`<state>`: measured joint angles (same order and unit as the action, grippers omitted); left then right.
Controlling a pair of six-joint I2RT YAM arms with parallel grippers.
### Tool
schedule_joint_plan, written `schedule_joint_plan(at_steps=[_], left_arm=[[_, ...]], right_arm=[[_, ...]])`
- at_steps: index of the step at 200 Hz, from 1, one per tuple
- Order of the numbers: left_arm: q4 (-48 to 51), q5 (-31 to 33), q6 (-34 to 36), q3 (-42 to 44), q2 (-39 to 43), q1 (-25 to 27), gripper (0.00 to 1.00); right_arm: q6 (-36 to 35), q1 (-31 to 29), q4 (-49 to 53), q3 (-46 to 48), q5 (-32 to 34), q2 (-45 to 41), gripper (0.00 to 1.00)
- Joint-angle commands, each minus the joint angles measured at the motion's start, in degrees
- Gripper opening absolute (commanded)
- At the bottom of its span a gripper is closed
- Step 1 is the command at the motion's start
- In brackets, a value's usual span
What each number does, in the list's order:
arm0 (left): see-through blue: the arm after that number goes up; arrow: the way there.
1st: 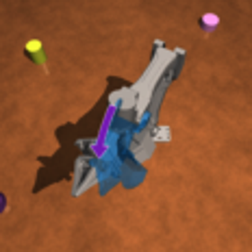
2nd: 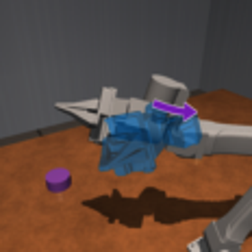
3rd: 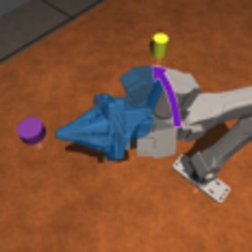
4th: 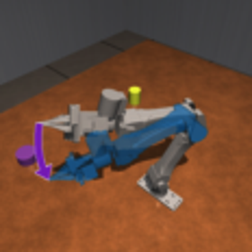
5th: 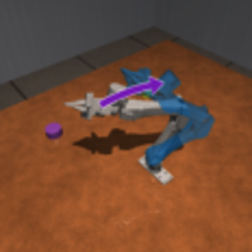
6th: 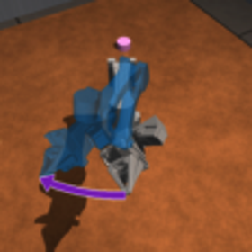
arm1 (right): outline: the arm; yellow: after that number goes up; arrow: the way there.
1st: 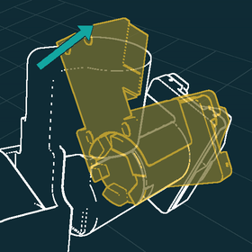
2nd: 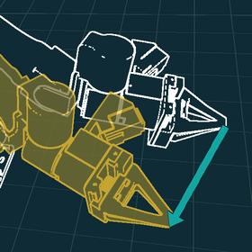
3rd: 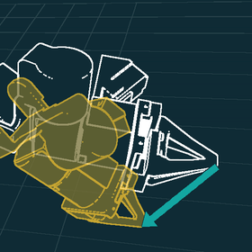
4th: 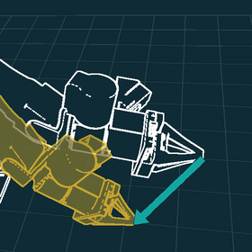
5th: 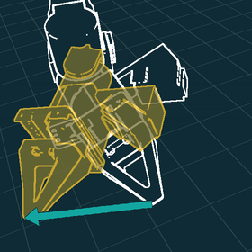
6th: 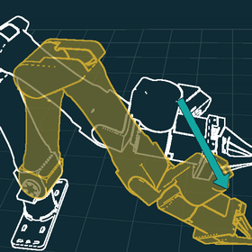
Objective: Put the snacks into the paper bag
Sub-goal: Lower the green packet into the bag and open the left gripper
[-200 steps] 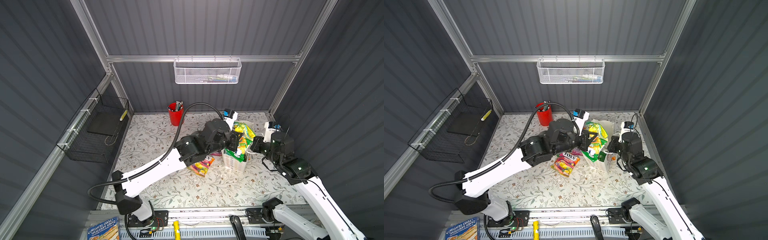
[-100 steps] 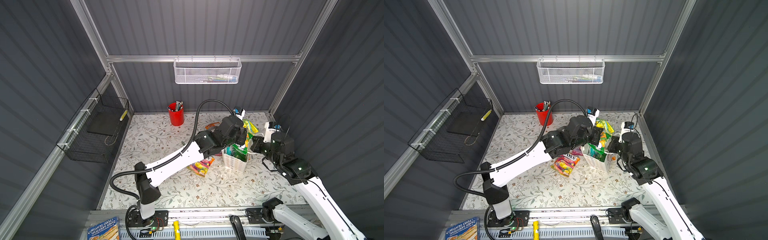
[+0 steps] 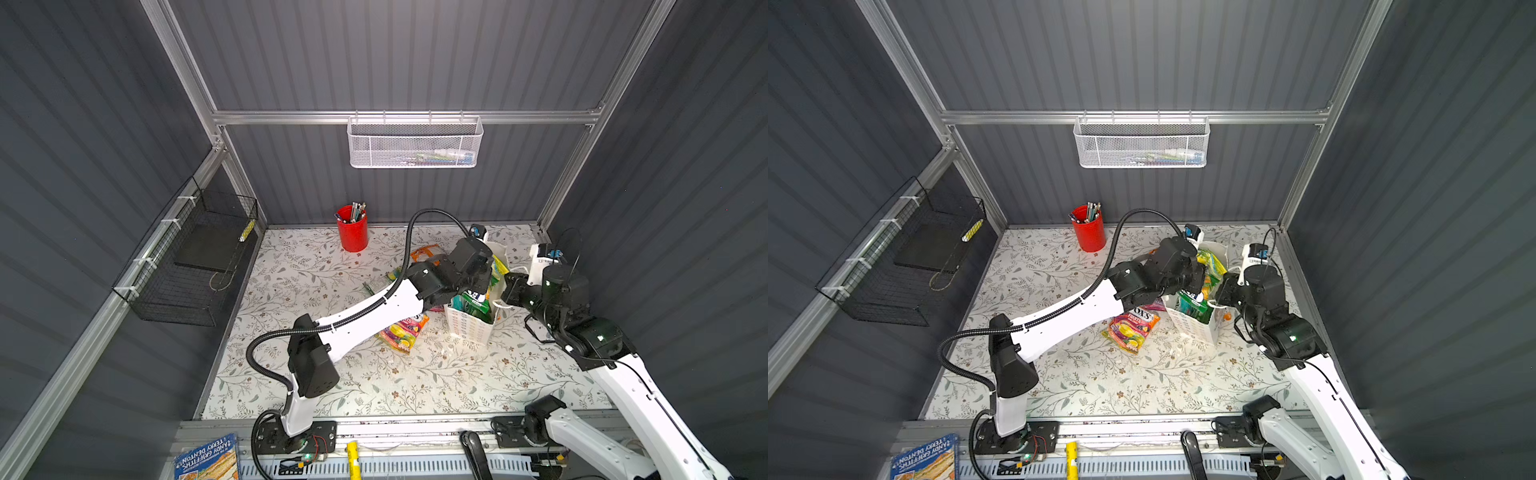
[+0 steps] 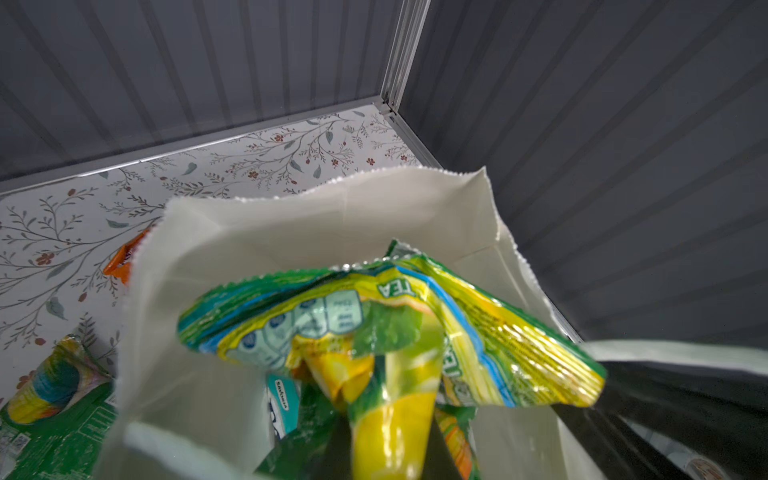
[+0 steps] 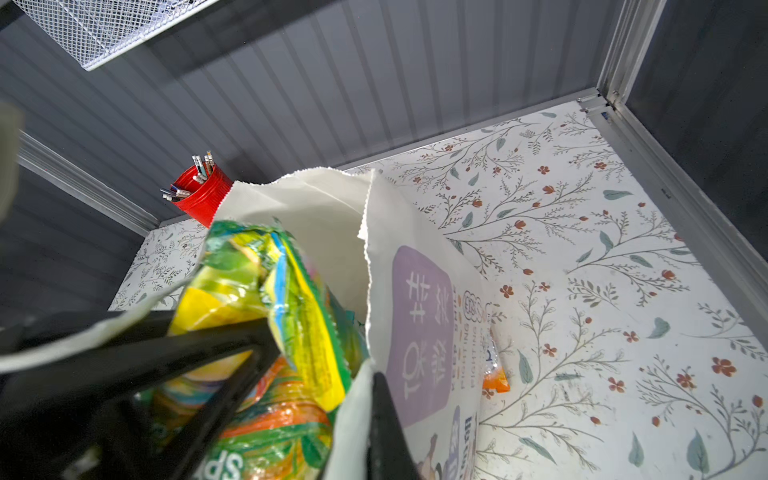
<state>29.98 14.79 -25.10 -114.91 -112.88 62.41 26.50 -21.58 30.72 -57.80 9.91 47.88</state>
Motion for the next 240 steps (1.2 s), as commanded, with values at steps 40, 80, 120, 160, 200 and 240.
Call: schedule_joint_plan(at_steps=[40,80,120,160,200,240], left_arm=[[0.7,-2.5,-2.0,-4.4,-5.6,-0.4,0.27],[0.9,-2.7,-2.2,-6.0,-6.6,-0.5,0.31],[2.1,-2.8,-2.4,-7.2,-6.8,-0.6,0.41],[2.1,-3.0,-2.6,-6.2,-4.1,-0.6,0.63],[1.0,-3.0,-2.3,-3.6,0.0,-0.7,1.00],[0.0,-7.2,-2.2,-2.2,4.2,-0.9,1.00]], right_arm=[[-0.7,-0.3,0.3,0.2,0.2,-0.7,0.00],[-0.8,-0.2,0.3,0.2,0.0,-0.9,0.00],[-0.8,-0.3,0.3,0.1,0.1,-1.0,0.00],[-0.9,-0.2,0.5,0.2,0.1,-1.1,0.00],[-0.7,-0.3,0.3,0.3,0.5,-1.2,0.00],[-0.6,-0.3,0.4,0.4,1.1,-1.2,0.00]])
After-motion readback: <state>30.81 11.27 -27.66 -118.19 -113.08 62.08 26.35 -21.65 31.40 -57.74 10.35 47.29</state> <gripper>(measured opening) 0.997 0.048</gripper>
